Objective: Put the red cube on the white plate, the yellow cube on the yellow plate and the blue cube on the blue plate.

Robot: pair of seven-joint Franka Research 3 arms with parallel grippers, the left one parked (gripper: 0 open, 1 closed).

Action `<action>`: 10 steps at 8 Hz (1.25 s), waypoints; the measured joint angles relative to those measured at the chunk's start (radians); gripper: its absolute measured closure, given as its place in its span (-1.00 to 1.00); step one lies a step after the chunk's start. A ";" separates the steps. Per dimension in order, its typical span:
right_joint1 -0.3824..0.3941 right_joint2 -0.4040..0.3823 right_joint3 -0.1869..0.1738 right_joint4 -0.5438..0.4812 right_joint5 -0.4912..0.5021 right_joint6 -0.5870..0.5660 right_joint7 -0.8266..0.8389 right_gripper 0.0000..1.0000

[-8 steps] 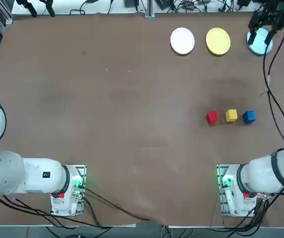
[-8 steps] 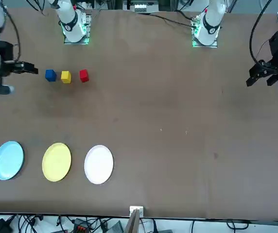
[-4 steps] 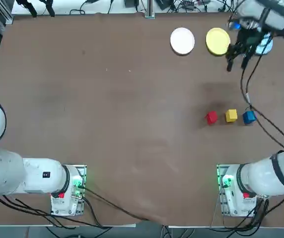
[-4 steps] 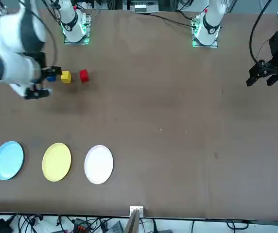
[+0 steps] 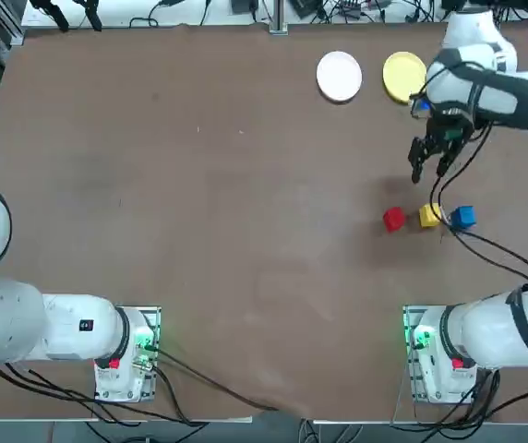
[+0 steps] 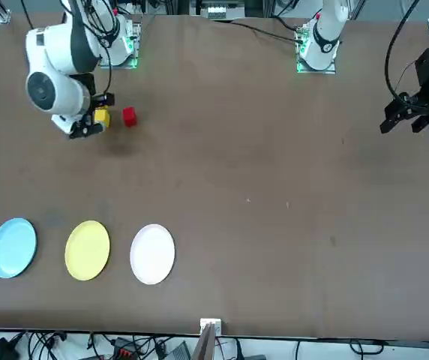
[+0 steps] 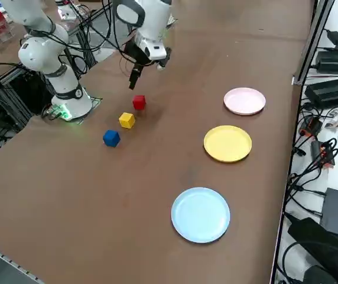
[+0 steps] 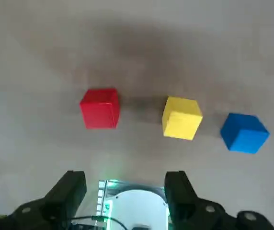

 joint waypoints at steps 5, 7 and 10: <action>0.107 0.026 0.000 -0.204 0.001 0.369 0.133 -0.98; 0.128 0.068 -0.001 -0.254 0.001 0.490 0.161 -0.98; 0.193 0.137 0.000 -0.258 0.001 0.547 0.209 -0.98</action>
